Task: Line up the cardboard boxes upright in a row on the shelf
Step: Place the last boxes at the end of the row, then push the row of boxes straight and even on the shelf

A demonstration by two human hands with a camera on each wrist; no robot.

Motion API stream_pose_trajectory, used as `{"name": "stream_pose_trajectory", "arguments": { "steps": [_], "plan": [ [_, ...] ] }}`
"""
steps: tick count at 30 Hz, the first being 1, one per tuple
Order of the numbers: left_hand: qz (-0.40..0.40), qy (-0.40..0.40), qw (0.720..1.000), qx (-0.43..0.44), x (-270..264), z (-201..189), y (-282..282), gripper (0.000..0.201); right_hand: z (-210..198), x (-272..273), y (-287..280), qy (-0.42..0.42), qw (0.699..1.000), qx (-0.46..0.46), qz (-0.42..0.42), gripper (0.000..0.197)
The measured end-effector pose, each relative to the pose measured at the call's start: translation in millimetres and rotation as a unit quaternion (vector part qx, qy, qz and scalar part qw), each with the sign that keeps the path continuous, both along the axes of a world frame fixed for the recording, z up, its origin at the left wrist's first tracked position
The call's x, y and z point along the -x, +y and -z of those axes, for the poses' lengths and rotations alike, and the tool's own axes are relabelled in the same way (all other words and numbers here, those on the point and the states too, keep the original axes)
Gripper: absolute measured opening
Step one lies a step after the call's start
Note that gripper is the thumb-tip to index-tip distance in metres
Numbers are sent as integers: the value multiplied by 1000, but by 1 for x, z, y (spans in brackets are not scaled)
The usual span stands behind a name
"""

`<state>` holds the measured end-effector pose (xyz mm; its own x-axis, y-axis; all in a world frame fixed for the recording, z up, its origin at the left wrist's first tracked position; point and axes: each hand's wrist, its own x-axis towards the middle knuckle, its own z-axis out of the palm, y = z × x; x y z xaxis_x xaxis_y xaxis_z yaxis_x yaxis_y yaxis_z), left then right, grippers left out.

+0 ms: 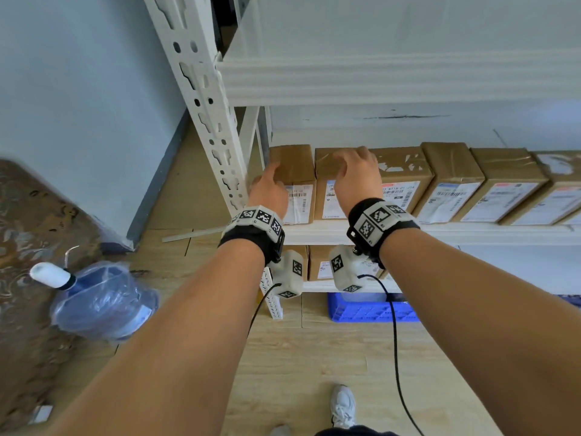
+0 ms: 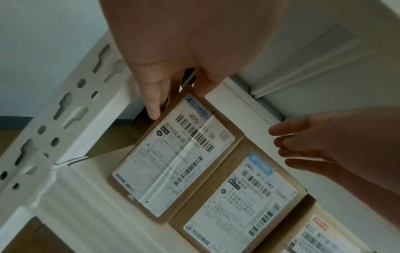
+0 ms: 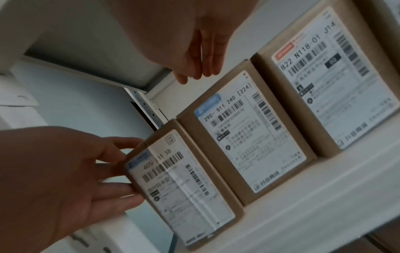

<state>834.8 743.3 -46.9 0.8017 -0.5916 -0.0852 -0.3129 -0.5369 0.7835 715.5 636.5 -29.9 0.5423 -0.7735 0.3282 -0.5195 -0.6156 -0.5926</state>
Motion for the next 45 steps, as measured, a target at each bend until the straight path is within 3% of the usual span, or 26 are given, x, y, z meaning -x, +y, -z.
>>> {"name": "stream_pose_trajectory", "arguments": {
  "steps": [4,10,18,24,31,39,42,45],
  "plan": [
    [-9,6,1000,11,-6,-3,-12,35,0,-8,-20,80,996,-20,-41,39],
    [-7,-9,999,-35,-14,3,-21,43,7,-15,-35,172,982,-33,-76,42],
    [-7,-1,1000,-25,-18,5,-24,38,13,-12,-39,137,987,-16,-87,39],
    [4,59,998,-18,-25,-2,-28,49,10,-8,-40,132,987,-11,-92,39],
    [-11,46,999,-1,-23,3,-38,42,20,-7,-40,76,993,31,-89,35],
    [-3,45,999,0,-24,9,-38,52,24,-7,-39,55,993,60,-81,34],
    [-11,24,1000,-16,-18,10,-40,53,23,-5,-40,78,992,58,-86,34],
    [-22,-58,996,-68,-12,8,-46,51,15,-5,-44,111,989,24,-96,36]
  ]
}}
